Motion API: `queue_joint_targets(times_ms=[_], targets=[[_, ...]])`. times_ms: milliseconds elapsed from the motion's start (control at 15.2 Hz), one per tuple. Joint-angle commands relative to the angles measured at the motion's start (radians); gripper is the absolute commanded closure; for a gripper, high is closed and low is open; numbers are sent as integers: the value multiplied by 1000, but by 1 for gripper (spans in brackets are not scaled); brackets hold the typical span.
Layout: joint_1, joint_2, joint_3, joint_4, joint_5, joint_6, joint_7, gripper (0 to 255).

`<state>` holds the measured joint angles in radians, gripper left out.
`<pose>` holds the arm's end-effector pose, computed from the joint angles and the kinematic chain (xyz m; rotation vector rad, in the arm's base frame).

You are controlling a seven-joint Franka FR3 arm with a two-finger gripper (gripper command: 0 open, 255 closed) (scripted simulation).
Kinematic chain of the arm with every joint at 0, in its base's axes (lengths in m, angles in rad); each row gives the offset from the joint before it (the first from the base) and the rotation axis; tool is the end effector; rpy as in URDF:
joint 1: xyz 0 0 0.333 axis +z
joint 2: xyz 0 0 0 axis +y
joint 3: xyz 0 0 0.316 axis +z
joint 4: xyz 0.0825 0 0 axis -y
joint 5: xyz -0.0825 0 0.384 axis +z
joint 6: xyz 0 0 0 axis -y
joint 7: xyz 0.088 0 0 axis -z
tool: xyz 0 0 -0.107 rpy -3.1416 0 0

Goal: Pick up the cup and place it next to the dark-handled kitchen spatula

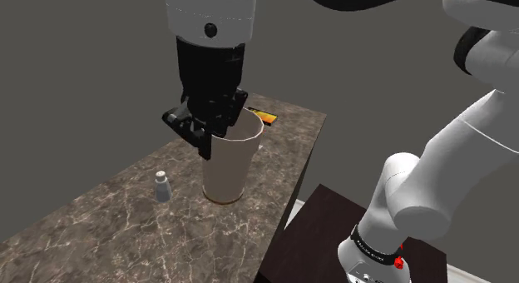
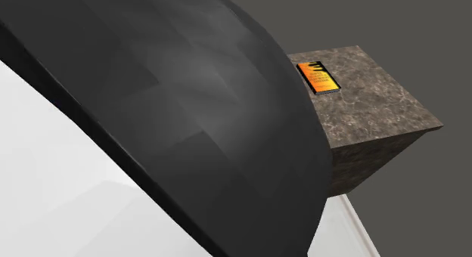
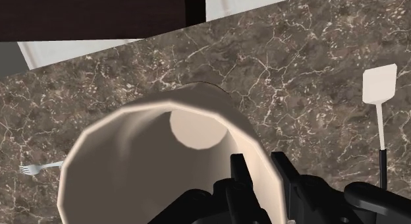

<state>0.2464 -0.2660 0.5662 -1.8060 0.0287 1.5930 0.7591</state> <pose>0.3059 0.3774 0.6292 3.0668 0.0581 0.1358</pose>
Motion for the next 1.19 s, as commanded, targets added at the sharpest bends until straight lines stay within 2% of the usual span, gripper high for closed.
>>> queue_joint_targets(times_ms=[0, 330, 462, 528, 1122], targets=[[9, 48, 44, 48, -18, -7, 60, 255], [53, 211, 162, 201, -105, -41, 231, 255], [86, 293, 206, 276, -159, -64, 305, 255], [122, 366, 237, 343, -211, -87, 366, 255], [109, 324, 220, 182, -181, 47, 358, 255]])
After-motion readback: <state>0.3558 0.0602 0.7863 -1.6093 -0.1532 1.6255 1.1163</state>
